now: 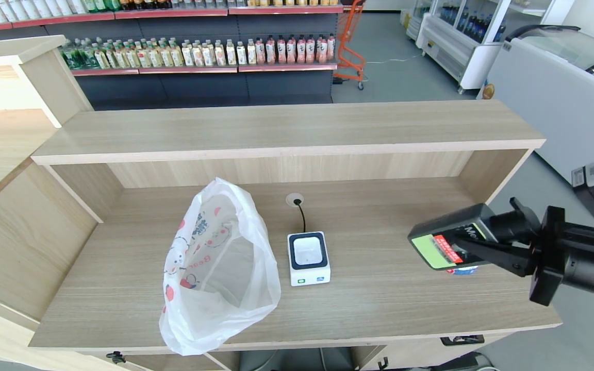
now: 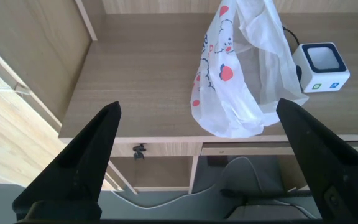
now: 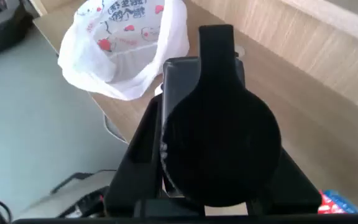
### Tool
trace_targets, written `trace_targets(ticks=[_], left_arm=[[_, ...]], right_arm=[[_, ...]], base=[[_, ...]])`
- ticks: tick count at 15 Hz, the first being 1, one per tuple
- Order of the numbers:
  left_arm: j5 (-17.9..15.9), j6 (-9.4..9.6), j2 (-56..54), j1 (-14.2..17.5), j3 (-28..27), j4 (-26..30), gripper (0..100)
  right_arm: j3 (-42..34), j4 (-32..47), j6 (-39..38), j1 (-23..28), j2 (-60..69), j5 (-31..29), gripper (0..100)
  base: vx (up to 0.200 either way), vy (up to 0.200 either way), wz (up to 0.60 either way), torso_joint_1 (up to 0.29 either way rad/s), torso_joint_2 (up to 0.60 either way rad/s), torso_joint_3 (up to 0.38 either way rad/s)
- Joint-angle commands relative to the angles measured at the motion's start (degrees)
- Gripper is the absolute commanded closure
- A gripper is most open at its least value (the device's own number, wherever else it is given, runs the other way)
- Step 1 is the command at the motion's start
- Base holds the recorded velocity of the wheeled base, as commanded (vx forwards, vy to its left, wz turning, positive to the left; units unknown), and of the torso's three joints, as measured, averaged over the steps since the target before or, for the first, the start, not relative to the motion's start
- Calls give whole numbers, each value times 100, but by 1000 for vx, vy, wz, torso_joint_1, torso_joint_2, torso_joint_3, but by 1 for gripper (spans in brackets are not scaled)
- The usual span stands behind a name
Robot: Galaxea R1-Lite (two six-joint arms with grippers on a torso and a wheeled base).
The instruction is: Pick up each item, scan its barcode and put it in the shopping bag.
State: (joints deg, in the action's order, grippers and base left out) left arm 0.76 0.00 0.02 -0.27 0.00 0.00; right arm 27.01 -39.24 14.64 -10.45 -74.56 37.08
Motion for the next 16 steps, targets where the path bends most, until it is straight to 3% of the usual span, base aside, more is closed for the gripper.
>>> trace_targets(ticks=[1,3,5,10,16], left_arm=[[4,0,-2,0,0,0,0],[4,0,-2,0,0,0,0],[4,0,-2,0,0,0,0],[4,0,-2,0,0,0,0],[4,9,-2,0,0,0,0]], right_arm=[[155,180,-2018,-168,47,-650,100],[445,171,-4101,-195,-657,-975,100],[480,162,-4698,-159,-1166,-975,100],[568,-312,-4795,-98,-2010,-984,100],[533,-303,-4786,-133,-2168,-984,100]], base=[[0,0,0,0,0,0],[0,0,0,0,0,0],[0,0,0,0,0,0],[0,0,0,0,0,0],[0,0,0,0,0,0]])
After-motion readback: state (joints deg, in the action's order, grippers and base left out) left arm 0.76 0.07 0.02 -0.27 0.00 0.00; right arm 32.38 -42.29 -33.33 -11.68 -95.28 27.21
